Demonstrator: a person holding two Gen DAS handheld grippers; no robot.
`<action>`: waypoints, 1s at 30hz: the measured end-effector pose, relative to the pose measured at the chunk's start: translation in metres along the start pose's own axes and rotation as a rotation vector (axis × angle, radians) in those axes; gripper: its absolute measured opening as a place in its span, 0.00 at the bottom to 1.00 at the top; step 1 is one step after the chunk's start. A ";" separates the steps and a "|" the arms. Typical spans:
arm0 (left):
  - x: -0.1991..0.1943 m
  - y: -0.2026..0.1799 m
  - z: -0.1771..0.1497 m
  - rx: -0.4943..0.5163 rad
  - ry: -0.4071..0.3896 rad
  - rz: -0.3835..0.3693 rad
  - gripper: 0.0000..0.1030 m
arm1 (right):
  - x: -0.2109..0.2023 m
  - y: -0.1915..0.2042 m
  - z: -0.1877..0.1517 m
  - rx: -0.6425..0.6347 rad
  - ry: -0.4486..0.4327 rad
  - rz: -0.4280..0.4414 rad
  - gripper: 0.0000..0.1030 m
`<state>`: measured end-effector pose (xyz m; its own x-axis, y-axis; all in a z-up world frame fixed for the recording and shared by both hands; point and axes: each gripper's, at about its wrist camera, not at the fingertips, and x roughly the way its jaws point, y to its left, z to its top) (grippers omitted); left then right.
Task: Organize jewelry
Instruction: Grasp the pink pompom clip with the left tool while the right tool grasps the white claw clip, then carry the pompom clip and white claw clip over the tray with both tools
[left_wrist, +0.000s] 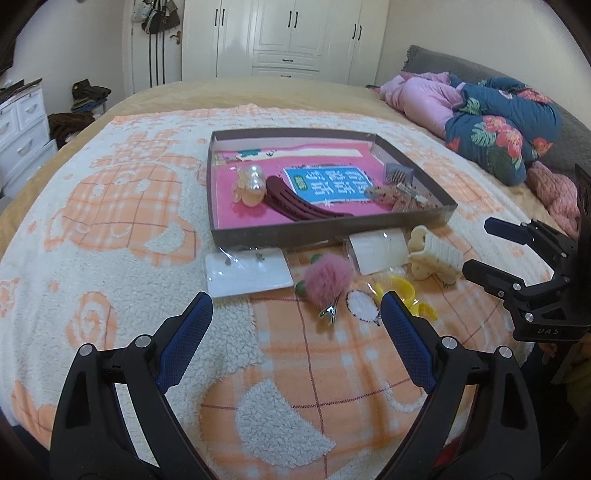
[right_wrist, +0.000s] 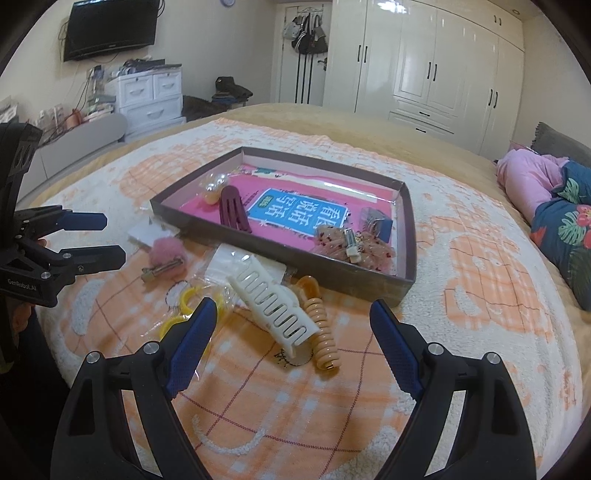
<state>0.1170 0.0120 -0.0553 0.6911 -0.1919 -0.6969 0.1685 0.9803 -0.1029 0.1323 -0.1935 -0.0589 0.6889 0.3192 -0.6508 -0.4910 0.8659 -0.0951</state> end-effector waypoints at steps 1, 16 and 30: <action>0.001 0.000 -0.001 0.002 0.001 -0.001 0.81 | 0.003 0.002 -0.001 -0.019 0.001 -0.006 0.80; 0.033 -0.010 0.004 0.036 -0.007 -0.060 0.76 | 0.047 0.007 -0.002 -0.085 0.067 0.001 0.61; 0.051 -0.019 0.008 0.065 0.032 -0.068 0.30 | 0.034 -0.013 -0.003 0.033 0.049 0.039 0.28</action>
<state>0.1543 -0.0164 -0.0835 0.6537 -0.2554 -0.7123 0.2602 0.9598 -0.1053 0.1604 -0.1947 -0.0820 0.6422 0.3349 -0.6895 -0.4991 0.8654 -0.0444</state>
